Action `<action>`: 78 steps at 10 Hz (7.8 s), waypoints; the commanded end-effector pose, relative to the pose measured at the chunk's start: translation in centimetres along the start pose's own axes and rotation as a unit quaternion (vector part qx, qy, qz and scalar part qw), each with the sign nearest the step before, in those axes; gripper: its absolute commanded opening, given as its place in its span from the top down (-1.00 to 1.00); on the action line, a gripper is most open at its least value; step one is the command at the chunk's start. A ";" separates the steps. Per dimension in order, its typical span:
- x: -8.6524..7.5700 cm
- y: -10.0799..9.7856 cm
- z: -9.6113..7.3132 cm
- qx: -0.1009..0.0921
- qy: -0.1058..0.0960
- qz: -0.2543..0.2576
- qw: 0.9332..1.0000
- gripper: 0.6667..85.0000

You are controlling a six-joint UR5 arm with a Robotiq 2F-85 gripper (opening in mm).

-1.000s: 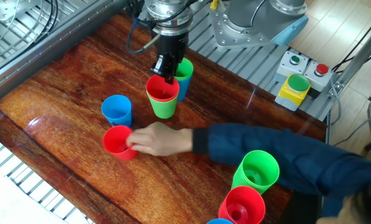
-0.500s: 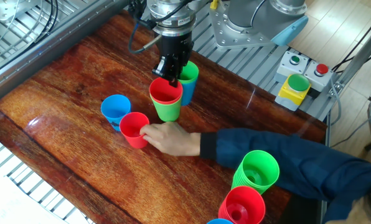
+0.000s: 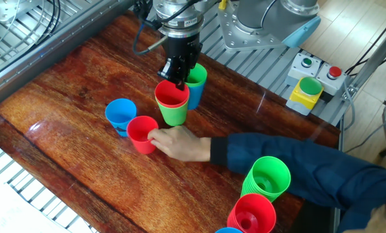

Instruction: Stack the cups

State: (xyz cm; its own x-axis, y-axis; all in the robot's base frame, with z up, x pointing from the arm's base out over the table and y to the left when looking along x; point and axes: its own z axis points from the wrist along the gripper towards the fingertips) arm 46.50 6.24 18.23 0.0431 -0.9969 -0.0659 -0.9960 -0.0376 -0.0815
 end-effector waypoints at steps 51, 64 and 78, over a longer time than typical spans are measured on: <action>8.3 -8.7 -0.7 0.037 0.013 -0.520 0.853 0.98; 8.2 -8.7 -0.2 0.044 0.001 -0.517 0.855 0.98; 7.1 -5.3 -1.2 -0.012 -0.051 -0.478 0.877 0.98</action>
State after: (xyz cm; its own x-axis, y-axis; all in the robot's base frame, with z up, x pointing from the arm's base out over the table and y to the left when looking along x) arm 52.89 -1.17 19.17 0.8888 -0.4578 -0.0194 -0.4563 -0.8804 -0.1295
